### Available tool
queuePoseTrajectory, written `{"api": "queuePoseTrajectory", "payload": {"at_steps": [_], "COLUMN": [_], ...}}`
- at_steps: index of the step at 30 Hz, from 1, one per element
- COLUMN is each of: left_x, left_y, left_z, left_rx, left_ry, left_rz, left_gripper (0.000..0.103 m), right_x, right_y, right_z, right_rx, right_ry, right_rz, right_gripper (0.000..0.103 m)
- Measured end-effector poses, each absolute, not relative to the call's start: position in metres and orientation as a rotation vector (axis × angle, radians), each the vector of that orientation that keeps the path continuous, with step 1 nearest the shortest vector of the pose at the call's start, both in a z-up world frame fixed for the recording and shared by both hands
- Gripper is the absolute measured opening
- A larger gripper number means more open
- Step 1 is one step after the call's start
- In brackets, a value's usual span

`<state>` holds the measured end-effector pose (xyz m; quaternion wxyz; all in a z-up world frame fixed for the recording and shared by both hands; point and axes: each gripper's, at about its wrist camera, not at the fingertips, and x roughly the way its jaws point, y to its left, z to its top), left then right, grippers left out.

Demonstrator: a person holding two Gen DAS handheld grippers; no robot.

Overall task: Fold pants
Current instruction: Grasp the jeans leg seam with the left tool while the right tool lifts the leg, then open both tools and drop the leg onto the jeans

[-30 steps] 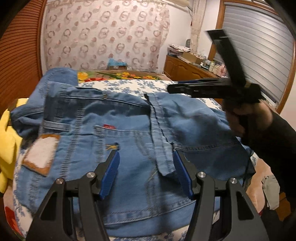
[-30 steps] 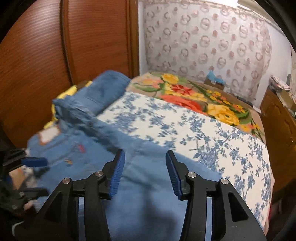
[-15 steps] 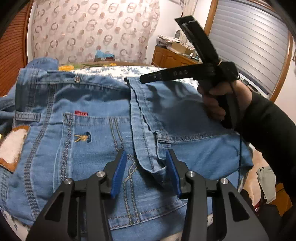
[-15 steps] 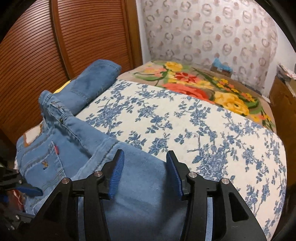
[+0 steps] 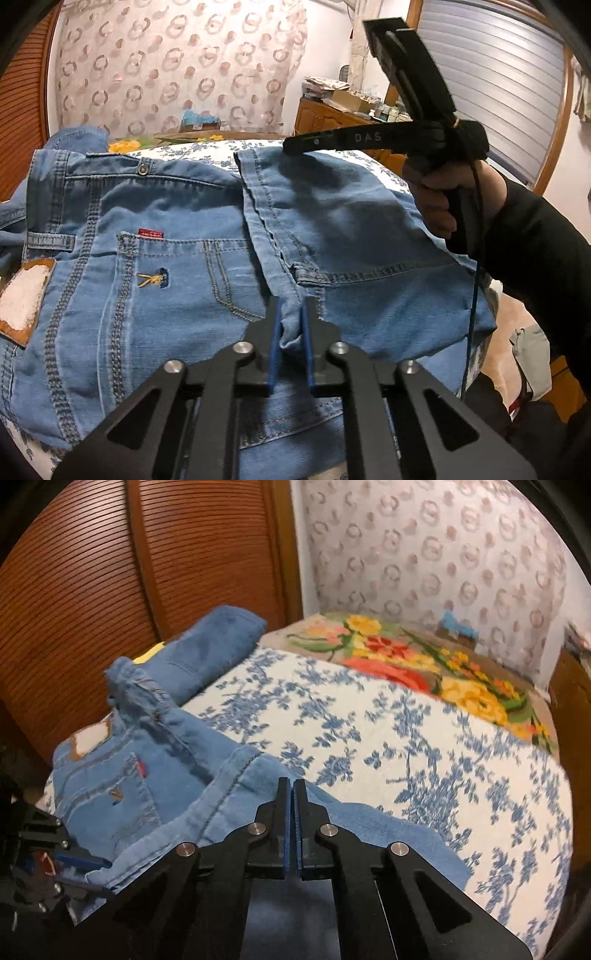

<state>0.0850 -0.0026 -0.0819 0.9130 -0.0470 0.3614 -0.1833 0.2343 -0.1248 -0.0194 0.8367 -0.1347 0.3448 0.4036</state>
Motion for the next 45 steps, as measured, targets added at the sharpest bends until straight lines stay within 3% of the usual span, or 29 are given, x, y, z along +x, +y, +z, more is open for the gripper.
{"api": "queuePoseTrajectory", "payload": {"at_steps": [13,22,42,45], "left_x": [0.045,0.009,0.005,0.008], "left_y": [0.057,0.121,0.160,0.159], "left_z": [-0.025,-0.009,-0.049,-0.051], "left_rx": [-0.135,-0.159,-0.184,-0.173], "left_ry": [0.588,0.526,0.625,0.640], "left_rz": [-0.294,-0.155,-0.051,-0.041], "left_gripper": [0.002,0.002,0.002,0.006], "right_x": [0.205,0.184,0.191,0.194], "right_y": [-0.109,-0.036,0.063,0.058], "right_z": [0.050,0.077,0.031,0.031], "right_rx": [-0.228,-0.241,-0.311,-0.310], "right_ry": [0.538,0.465,0.586,0.604], "right_rz": [0.880,0.951,0.946,0.925], "right_gripper": [0.000,0.000,0.000,0.015]}}
